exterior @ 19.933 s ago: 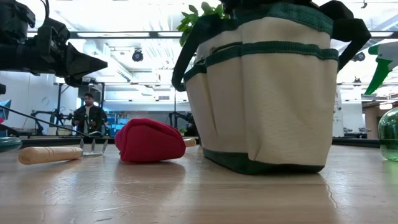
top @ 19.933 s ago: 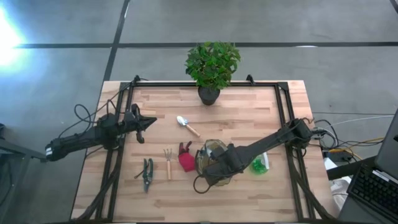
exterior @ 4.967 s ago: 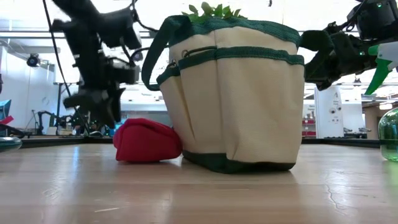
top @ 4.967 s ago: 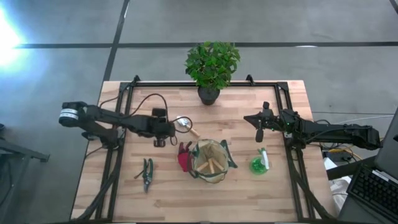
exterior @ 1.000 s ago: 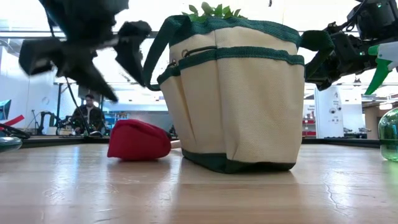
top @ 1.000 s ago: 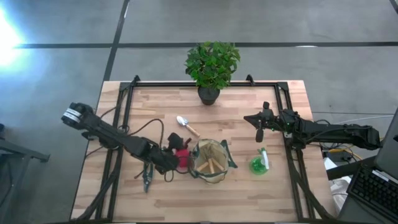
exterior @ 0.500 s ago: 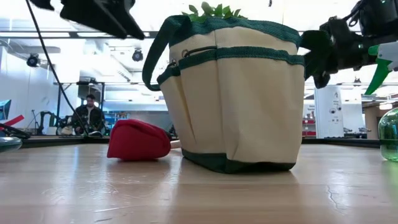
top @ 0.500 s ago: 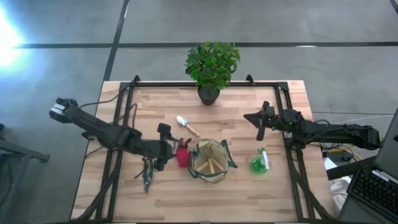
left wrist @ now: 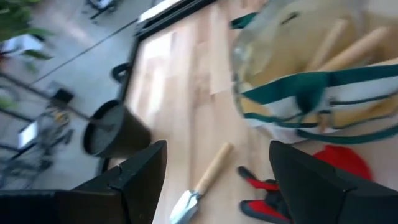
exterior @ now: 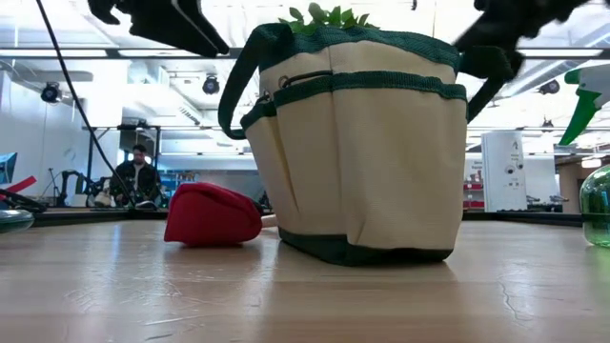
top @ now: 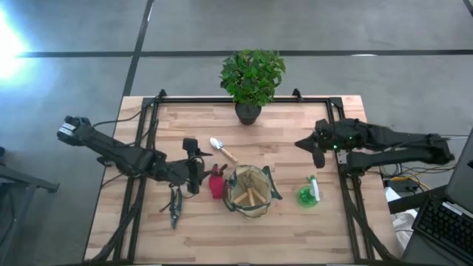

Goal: Pick & Place Garden tools in Gardening bag
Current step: Put the green spray bottle into the gardening bag

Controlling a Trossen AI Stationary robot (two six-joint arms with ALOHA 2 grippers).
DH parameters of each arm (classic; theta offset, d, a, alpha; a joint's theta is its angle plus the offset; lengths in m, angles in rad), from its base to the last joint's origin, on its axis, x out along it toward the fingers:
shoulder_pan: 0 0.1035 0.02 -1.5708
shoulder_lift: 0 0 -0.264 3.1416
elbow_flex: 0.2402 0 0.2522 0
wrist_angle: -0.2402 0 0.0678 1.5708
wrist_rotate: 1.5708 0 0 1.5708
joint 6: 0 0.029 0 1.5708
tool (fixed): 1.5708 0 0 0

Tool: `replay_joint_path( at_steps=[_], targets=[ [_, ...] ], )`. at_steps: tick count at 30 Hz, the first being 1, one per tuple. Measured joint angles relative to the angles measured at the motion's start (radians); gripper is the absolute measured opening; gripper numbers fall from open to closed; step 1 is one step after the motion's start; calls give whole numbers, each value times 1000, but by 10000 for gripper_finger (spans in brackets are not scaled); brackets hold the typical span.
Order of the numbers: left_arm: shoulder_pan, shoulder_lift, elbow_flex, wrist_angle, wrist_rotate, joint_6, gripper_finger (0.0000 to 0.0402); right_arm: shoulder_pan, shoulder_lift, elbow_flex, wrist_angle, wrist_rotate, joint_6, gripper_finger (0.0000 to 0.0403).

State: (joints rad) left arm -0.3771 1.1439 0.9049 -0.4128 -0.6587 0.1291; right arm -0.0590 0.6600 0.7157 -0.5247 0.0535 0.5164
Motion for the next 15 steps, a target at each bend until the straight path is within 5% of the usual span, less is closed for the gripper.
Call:
replay_joint_path(
  at_steps=[3,15],
  targets=[
    [0,-3,-12,-5,-64,-19,284,114,63,142,-247,77,185,8],
    [3,-4,-43,-7,-152,-23,284,461,326,498,-761,78,771,8]
  ],
)
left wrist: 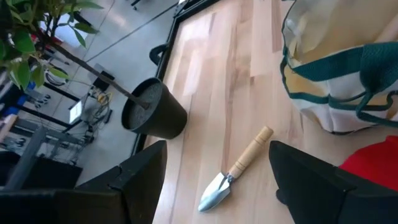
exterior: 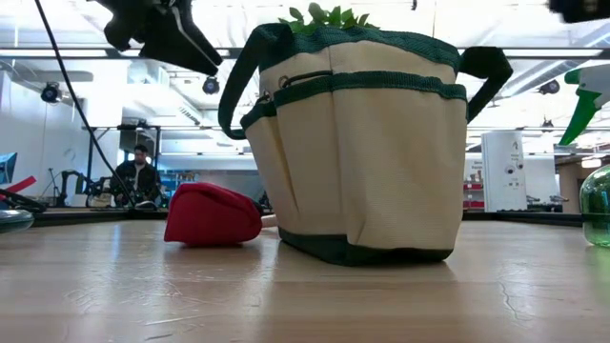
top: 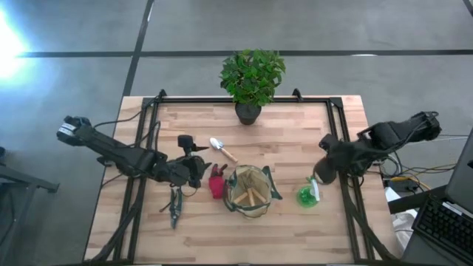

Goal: Pick & Place Garden tools in Gardening bag
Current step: Put the green spray bottle into the gardening bag

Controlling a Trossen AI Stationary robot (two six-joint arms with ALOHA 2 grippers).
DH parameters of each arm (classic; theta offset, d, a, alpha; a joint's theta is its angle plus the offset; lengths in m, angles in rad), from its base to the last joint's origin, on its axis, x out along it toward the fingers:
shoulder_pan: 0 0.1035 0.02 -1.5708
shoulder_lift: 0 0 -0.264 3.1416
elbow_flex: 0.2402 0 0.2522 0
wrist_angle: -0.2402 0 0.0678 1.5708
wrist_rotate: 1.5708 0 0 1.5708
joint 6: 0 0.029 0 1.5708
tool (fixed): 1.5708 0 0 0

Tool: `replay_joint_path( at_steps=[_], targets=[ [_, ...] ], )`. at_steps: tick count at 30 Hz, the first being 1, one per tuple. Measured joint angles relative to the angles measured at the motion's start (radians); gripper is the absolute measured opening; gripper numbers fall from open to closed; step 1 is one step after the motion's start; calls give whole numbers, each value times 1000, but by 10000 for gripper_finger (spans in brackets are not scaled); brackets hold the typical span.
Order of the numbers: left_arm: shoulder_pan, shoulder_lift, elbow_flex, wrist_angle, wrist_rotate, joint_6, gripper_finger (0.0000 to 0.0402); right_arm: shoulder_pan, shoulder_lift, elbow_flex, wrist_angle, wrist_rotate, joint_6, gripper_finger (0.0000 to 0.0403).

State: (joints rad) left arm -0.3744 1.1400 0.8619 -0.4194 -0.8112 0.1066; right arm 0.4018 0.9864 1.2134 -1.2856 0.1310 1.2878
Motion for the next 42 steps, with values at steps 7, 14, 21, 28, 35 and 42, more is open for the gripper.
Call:
replay_joint_path(
  at_steps=[7,14,21,28,35,42],
  targets=[
    [2,0,0,0,-53,72,284,141,143,67,-152,-61,234,9],
    [24,0,0,10,-80,103,284,197,215,87,-154,-57,308,27],
    [41,0,0,19,-79,104,284,196,226,85,-157,-40,345,94],
    [47,0,0,19,-79,108,284,196,228,71,-150,-6,369,152],
    [47,0,0,19,-77,101,284,196,264,32,-145,8,418,160],
    [47,0,0,24,-77,101,284,196,307,28,-125,-1,411,149]
  ],
)
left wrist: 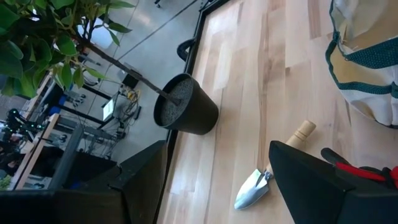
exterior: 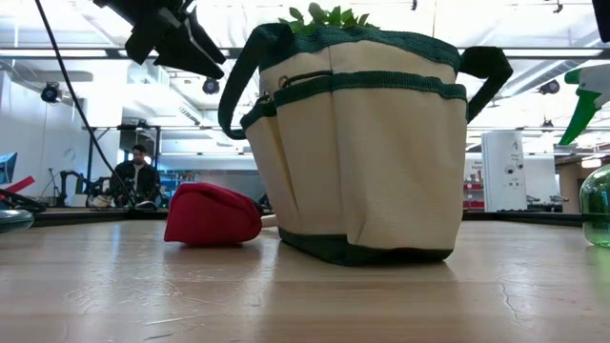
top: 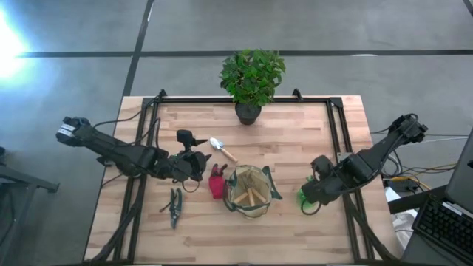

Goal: Pick & Place Garden tools in Gardening bag
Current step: Put the green spray bottle into the gardening bag

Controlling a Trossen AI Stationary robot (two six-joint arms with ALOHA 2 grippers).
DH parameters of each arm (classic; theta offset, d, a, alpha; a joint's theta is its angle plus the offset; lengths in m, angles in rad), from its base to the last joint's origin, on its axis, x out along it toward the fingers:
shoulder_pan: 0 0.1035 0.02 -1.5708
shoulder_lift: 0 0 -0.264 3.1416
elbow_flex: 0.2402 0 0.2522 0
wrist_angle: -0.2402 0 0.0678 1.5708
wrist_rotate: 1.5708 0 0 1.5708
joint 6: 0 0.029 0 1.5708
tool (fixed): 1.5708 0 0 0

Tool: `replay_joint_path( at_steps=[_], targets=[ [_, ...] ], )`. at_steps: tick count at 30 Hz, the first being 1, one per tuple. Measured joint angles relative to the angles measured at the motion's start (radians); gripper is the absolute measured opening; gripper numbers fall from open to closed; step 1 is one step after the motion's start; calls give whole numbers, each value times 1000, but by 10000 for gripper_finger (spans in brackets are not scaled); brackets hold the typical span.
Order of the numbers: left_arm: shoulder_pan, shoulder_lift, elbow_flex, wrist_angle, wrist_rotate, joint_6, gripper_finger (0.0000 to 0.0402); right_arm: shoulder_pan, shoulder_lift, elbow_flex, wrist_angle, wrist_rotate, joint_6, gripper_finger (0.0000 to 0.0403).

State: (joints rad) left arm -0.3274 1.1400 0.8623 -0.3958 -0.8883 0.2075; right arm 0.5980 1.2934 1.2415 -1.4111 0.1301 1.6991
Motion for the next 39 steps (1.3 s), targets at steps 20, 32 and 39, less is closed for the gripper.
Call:
replay_joint_path(
  at_steps=[20,32,39],
  targets=[
    [0,0,0,2,0,1,284,0,44,-23,6,1,-53,110],
    [0,0,0,3,0,2,284,-1,43,-121,8,-9,26,88],
    [0,0,0,24,0,18,284,-1,41,-93,9,-10,-33,42]
  ],
)
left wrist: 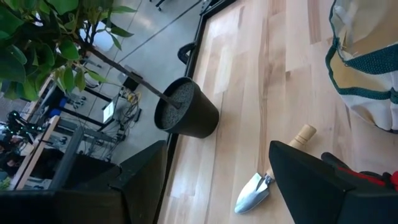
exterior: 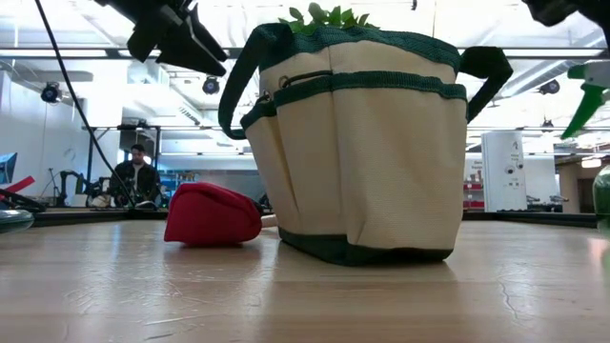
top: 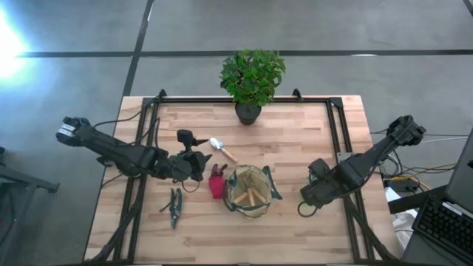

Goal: Pick & Place Garden tools in Gardening bag
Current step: Put the green spray bottle into the gardening bag

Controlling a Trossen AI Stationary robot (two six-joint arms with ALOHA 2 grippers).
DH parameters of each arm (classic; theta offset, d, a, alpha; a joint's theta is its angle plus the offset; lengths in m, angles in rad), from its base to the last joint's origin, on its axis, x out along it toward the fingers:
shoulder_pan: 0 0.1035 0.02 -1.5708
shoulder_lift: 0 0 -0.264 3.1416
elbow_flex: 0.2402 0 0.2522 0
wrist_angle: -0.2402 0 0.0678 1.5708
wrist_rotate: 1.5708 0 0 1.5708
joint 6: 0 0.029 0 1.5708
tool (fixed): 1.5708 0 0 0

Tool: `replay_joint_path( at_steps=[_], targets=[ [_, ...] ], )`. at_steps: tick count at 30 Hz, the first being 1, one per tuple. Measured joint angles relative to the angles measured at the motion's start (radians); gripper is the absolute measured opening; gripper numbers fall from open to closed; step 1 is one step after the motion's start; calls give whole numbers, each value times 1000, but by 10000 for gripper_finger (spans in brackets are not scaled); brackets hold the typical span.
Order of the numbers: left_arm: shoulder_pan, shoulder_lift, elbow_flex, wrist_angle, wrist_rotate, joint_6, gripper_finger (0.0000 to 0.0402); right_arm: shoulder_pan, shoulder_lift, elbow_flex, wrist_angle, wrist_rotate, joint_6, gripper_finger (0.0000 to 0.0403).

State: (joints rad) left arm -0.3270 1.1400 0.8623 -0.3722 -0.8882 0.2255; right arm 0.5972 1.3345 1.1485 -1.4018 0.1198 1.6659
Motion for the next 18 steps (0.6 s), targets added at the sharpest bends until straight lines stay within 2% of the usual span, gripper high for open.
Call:
replay_joint_path(
  at_steps=[8,13,18],
  targets=[
    [2,0,0,6,13,-18,284,-33,-29,104,-1,31,-23,42],
    [5,0,0,6,92,-23,284,-71,-50,214,10,171,-66,42],
    [11,0,0,6,92,-20,284,-117,-52,322,143,267,-190,42]
  ],
)
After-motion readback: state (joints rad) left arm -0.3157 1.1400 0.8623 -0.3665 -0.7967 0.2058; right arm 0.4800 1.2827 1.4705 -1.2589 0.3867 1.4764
